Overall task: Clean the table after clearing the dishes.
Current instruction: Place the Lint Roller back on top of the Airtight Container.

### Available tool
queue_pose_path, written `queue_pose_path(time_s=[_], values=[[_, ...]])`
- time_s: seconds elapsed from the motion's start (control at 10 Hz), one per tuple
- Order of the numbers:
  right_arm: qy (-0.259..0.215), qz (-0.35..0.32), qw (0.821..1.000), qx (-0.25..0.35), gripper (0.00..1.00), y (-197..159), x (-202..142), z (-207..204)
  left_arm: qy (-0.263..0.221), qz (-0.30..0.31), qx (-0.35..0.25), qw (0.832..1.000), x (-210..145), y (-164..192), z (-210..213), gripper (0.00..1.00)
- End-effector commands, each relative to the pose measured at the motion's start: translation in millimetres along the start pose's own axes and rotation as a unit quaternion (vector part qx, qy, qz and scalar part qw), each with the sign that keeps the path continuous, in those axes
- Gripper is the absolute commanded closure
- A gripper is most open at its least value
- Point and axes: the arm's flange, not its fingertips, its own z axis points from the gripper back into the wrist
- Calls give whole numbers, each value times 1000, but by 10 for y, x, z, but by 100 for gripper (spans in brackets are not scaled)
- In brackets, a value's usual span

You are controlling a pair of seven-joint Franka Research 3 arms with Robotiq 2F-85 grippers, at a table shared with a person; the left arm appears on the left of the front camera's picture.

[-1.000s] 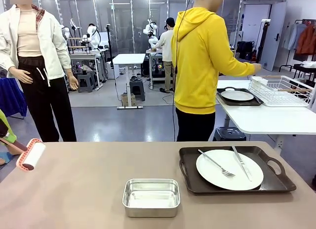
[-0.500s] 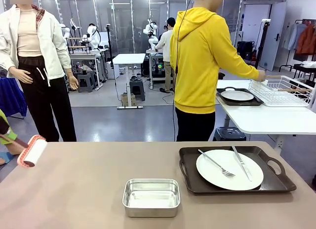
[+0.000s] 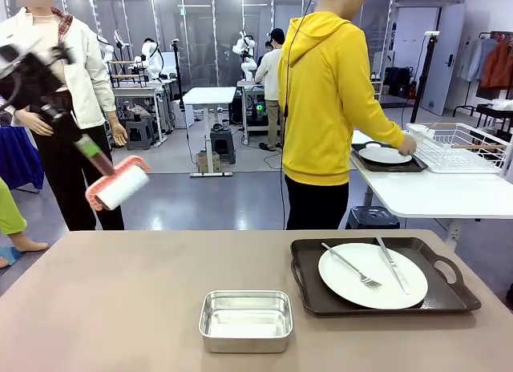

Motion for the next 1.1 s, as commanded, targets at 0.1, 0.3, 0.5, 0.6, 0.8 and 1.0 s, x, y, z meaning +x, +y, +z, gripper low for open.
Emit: queue_pose_path(time_s=[0.1, 0.3, 0.5, 0.6, 0.8, 1.0], values=[[4, 9, 1000, 2, 0, 19, -11, 19, 98, -207, -80, 970, 666, -382, -614, 79], [4, 9, 1000, 2, 0, 19, -11, 19, 127, -269, -128, 946, 1021, -1011, -1128, 79], [4, 9, 1000, 2, 0, 19, -11, 19, 166, -313, -160, 921, 1321, -1563, -1694, 79], [4, 9, 1000, 2, 0, 19, -11, 19, 188, -318, -172, 913, 1399, -1717, -1971, 79], [4, 9, 1000, 2, 0, 19, -11, 19, 223, -319, -191, 901, 1441, -1827, -2388, 79], [4, 9, 1000, 2, 0, 19, -11, 19, 231, -310, -197, 901, 1544, -1722, -2702, 79]])
